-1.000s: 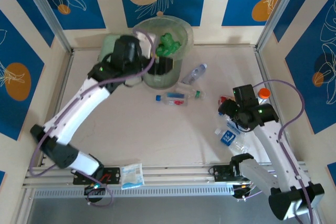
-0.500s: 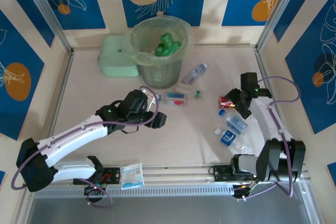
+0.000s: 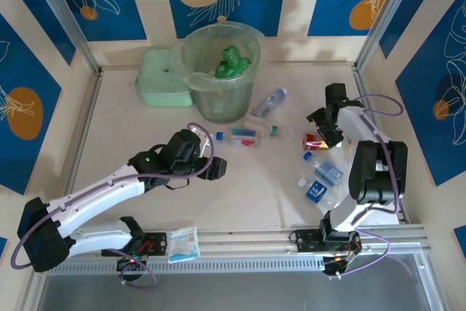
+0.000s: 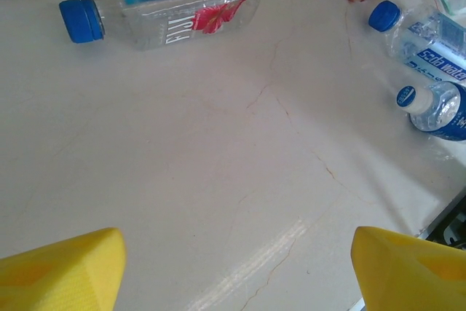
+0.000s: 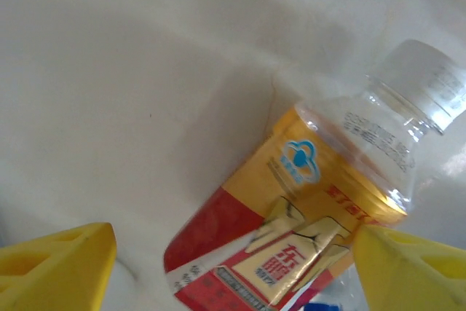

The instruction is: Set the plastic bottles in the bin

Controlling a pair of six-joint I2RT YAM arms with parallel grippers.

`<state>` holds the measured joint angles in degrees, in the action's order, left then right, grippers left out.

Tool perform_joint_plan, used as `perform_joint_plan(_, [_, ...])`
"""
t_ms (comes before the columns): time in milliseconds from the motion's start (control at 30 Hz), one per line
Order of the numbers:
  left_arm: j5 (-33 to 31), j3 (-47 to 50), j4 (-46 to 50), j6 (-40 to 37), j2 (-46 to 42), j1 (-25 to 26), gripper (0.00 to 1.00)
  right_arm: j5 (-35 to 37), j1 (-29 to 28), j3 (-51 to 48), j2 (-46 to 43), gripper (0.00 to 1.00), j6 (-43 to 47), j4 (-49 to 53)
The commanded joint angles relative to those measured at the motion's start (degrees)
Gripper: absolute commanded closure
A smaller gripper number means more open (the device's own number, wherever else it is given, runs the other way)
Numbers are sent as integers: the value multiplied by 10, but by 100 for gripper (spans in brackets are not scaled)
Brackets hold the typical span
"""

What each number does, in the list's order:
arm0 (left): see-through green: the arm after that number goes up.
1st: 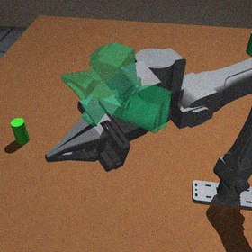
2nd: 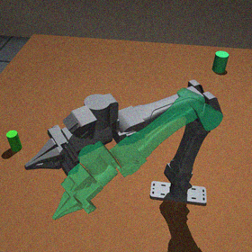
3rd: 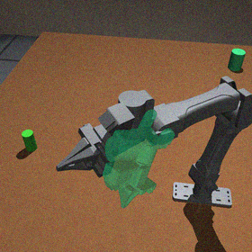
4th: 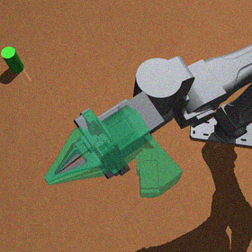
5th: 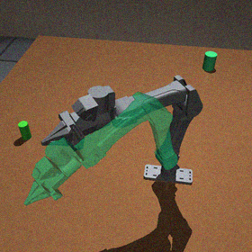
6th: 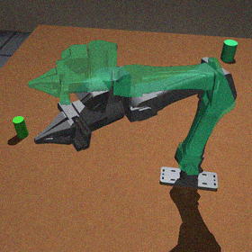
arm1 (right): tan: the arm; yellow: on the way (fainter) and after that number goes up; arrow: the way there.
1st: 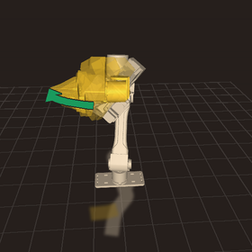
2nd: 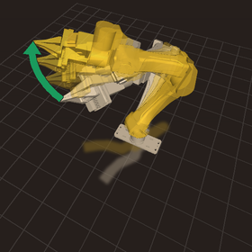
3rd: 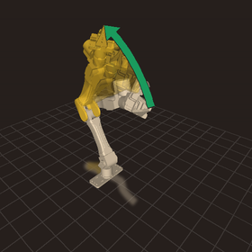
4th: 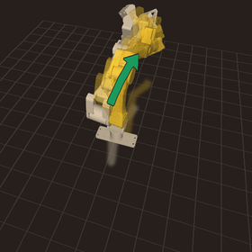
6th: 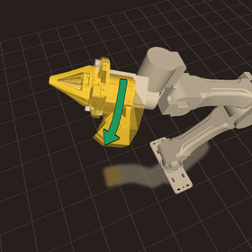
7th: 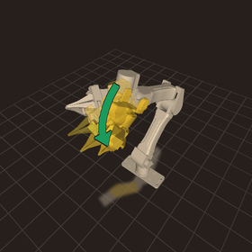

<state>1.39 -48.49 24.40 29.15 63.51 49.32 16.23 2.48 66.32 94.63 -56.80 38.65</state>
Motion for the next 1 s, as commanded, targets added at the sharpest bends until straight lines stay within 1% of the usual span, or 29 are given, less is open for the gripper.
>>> perform_joint_plan(0, [-8, 8, -1, 5, -15, 4, 19, 26, -12, 24, 19, 15, -35, 34])
perform_joint_plan(133, [-9, 9, 3, 4, -15, 4, 19, 48, -21, 36, 39, 15, -48, 62])
perform_joint_plan(300, [-12, 9, 10, 0, -15, 4, 19, 39, -24, 18, 54, 15, -60, 60])
perform_joint_plan(533, [-11, 10, 11, -1, -12, 4, 19, 30, -36, -8, 48, 15, -72, 54])
perform_joint_plan(633, [-11, 9, 11, -1, -10, 4, 19, 30, -39, -9, 54, 15, -67, 43])
perform_joint_plan(800, [-15, 9, 16, -1, -14, 4, 19, 33, -38, 6, 78, 22, -49, 35])
perform_joint_plan(967, [-17, 11, 19, -3, -15, 4, 19, 33, -36, 12, 99, 22, -24, 24])
